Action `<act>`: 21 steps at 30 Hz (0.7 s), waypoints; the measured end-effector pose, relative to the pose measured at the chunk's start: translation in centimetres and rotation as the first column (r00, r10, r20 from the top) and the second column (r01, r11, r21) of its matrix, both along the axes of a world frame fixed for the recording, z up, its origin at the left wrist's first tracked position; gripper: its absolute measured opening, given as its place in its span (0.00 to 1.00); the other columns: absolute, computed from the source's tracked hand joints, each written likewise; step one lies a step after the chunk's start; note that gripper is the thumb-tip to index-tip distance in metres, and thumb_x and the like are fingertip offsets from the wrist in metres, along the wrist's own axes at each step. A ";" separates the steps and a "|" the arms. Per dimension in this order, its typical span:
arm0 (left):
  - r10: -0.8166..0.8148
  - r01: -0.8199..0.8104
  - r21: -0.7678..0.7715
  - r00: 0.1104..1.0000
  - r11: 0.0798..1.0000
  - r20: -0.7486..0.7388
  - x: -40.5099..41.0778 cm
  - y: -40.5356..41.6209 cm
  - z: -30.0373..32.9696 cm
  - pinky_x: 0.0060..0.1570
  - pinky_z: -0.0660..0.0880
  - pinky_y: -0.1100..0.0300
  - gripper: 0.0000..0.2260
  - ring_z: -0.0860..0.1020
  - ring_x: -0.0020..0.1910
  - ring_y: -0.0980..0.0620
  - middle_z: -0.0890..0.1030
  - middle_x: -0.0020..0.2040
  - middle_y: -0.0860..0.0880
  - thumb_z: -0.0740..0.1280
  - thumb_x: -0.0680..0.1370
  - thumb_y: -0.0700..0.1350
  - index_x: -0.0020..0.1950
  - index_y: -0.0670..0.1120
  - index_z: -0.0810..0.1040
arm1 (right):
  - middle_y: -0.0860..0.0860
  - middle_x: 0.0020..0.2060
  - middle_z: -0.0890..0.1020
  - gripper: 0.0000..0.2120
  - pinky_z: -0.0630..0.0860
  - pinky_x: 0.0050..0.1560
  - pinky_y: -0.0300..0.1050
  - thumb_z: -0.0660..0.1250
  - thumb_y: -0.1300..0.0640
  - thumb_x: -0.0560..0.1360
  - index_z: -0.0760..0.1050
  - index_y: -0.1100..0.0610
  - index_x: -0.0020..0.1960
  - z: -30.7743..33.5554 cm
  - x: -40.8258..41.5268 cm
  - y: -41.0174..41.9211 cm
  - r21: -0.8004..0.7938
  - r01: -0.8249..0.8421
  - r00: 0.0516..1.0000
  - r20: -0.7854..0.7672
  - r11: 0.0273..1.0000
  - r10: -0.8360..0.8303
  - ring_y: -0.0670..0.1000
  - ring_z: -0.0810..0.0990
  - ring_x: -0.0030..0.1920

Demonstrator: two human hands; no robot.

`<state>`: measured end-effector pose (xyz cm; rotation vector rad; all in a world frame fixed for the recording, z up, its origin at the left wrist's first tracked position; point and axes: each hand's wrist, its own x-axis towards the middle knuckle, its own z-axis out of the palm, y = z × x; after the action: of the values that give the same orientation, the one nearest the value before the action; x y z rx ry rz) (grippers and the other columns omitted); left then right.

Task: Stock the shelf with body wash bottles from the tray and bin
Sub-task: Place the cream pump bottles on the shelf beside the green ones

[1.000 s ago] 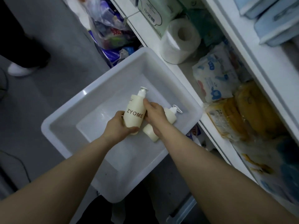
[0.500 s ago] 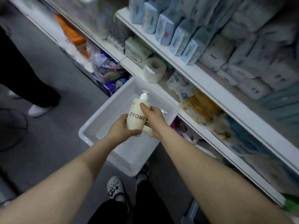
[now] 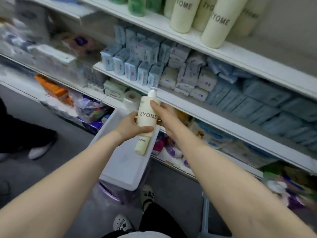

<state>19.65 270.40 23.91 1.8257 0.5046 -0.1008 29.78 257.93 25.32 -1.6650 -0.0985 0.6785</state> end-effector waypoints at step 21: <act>-0.244 0.153 0.234 0.870 0.960 0.429 13.8 -13.4 18.5 0.58 0.76 0.50 0.30 0.78 0.55 0.53 0.79 0.58 0.54 0.78 0.66 0.57 0.63 0.53 0.71 | 0.53 0.53 0.86 0.23 0.82 0.55 0.53 0.74 0.48 0.74 0.76 0.60 0.64 20.3 9.5 -15.6 0.173 0.209 0.885 0.384 0.962 -0.262 0.53 0.86 0.52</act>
<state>33.44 257.05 42.43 2.0068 -0.0111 0.2429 39.28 242.35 45.64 -1.6387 -0.2258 0.1313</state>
